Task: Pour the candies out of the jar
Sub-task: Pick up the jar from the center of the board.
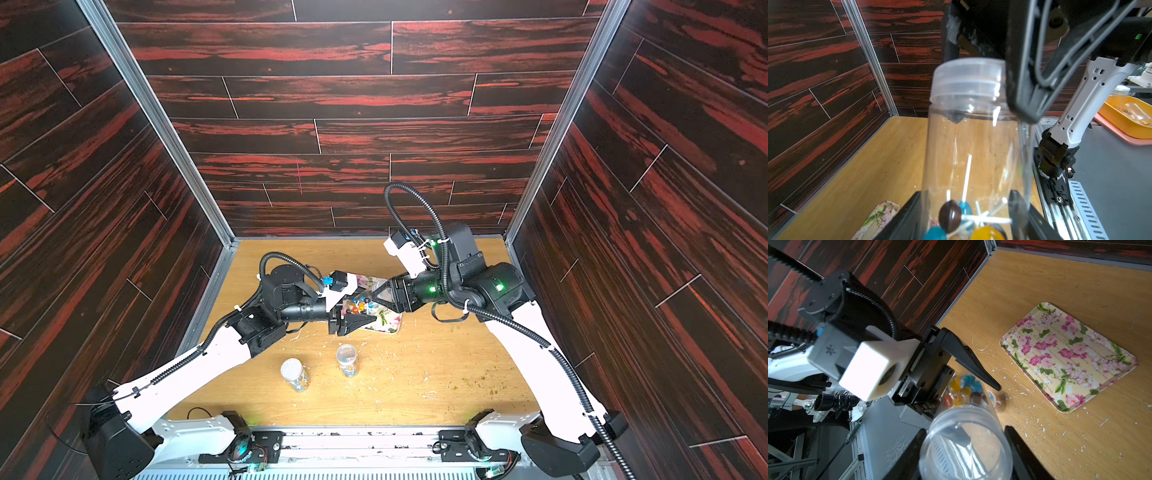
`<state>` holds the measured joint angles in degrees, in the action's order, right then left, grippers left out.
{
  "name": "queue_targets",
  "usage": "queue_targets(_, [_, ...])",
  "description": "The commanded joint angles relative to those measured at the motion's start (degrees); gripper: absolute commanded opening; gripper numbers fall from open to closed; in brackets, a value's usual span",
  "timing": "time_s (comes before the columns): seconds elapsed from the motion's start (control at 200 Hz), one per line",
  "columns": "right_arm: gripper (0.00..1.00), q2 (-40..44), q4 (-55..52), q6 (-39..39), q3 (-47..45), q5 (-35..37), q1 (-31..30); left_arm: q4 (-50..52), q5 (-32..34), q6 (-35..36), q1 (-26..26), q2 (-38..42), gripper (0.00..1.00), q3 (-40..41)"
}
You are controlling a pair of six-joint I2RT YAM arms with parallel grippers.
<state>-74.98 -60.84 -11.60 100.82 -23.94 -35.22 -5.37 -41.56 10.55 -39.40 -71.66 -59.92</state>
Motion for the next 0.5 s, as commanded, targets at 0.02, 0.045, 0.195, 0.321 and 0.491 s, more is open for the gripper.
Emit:
queue_targets(0.02, [0.42,0.8,0.5,1.3,0.0,-2.6,0.2,-2.7,-2.3,-2.0,-0.1,1.0,0.68,0.6])
queue_targets(0.045, [0.42,0.8,0.4,1.3,0.1,-2.7,0.1,-2.6,-2.4,-2.1,-0.1,1.0,0.68,0.5])
queue_targets(0.195, [0.42,0.7,0.2,1.7,0.2,-3.2,0.2,-1.3,-3.4,-2.0,-0.1,0.9,0.63,0.3])
queue_targets(0.321, [0.42,0.5,-0.3,2.3,0.4,-4.0,0.2,0.1,-4.7,-1.7,-0.1,0.7,0.56,0.2])
queue_targets(0.491, [0.42,0.1,-1.1,3.1,0.8,-4.2,0.1,2.5,-5.9,-1.2,-0.1,0.5,0.46,-0.5])
